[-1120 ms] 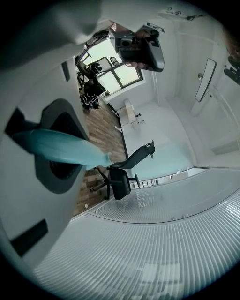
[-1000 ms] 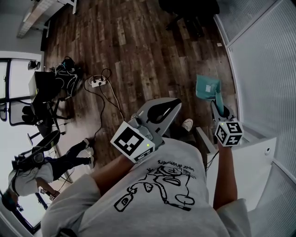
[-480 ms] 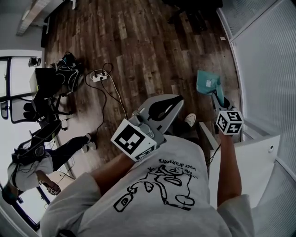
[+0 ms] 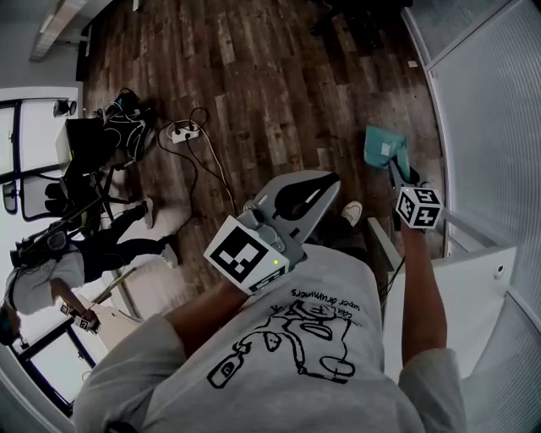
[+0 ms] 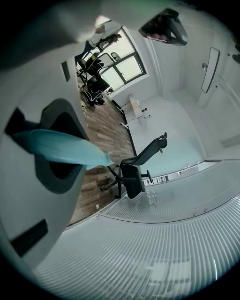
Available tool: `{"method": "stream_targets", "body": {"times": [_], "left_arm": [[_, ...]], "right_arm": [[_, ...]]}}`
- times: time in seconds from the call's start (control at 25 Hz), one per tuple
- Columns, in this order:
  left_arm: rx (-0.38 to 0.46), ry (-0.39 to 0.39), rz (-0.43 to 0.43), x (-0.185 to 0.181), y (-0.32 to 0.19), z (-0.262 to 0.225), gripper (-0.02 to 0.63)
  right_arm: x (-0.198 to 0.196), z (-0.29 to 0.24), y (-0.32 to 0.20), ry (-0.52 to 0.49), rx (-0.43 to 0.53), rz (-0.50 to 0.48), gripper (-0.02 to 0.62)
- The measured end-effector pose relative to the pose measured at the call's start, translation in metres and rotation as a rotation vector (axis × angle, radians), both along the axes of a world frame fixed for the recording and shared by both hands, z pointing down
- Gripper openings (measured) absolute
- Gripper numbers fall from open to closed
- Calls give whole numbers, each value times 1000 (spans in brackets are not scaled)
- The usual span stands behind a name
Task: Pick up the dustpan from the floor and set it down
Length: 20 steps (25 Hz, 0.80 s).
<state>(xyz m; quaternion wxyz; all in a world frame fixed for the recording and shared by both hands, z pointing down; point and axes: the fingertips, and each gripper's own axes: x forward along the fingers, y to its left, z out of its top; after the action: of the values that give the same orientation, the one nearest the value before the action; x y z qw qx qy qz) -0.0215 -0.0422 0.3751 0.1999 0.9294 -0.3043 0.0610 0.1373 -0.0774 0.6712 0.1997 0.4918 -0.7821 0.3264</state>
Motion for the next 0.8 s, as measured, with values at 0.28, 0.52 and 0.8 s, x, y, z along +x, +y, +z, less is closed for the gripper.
{"method": "stream_targets", "body": {"times": [0.28,0.52,0.8], "left_arm": [[-14,-13,-8,-2,1,8,2],[-25,-15,-6,0,3,16,2],[-28,-25,-4,4,6,20,2]], "right_arm": [[5,29,-6,11,-35,-5,60],[10,52,-9,12,-67,16,60],[17,70,-14,7,-94,49,60]]}}
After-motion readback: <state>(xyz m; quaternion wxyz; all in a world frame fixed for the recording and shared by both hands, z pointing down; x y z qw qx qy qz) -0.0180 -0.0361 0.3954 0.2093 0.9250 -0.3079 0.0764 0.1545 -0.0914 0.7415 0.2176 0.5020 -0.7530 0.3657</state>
